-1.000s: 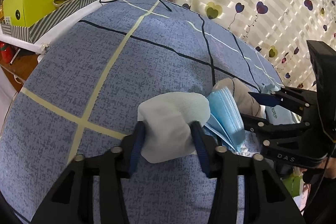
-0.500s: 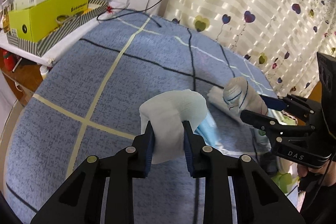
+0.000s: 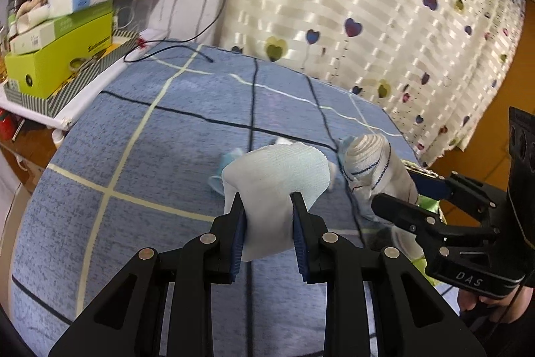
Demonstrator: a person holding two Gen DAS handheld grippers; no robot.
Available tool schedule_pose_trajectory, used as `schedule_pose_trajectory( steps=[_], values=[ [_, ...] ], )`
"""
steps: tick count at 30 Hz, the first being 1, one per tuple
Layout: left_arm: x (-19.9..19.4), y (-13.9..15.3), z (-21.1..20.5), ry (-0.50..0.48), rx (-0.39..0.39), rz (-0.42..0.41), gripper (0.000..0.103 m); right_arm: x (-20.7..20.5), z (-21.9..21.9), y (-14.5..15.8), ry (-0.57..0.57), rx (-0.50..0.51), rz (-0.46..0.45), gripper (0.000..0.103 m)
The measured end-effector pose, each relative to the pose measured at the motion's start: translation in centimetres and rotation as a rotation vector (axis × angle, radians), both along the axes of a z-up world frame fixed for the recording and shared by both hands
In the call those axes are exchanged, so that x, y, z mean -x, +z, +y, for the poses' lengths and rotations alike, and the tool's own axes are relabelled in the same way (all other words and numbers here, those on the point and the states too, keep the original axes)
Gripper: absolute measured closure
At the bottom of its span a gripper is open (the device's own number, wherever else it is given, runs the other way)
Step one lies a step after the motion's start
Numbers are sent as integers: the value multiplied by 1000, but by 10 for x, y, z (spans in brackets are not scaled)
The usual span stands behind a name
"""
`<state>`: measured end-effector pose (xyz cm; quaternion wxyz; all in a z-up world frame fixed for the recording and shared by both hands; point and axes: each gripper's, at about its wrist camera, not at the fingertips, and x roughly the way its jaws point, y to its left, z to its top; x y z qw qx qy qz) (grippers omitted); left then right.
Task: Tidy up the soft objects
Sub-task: 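Carry the white cloth and rolled bandage over the white tray box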
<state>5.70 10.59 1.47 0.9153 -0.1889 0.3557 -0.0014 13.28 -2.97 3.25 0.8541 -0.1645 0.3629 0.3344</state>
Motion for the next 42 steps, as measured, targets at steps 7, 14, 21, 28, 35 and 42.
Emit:
schedule_pose_trajectory(
  steps=[7, 14, 21, 28, 35, 42],
  values=[
    [9, 17, -29, -43, -23, -27, 76, 22, -32, 12, -43, -53, -23, 55],
    [14, 30, -53, -77, -41, -46, 76, 37, -58, 23, -73, -88, -47, 55],
    [16, 39, -78, -115, -61, -57, 76, 47, -81, 29, -99, -116, -66, 55],
    [13, 46, -103, -151, -81, -62, 76, 52, -107, 34, -129, -146, -77, 55],
    [9, 51, -126, -186, -95, -68, 76, 56, -130, 37, -159, -167, -90, 55],
    [4, 52, -152, -232, -103, -71, 76, 57, -158, 39, -208, -179, -99, 55]
  ],
)
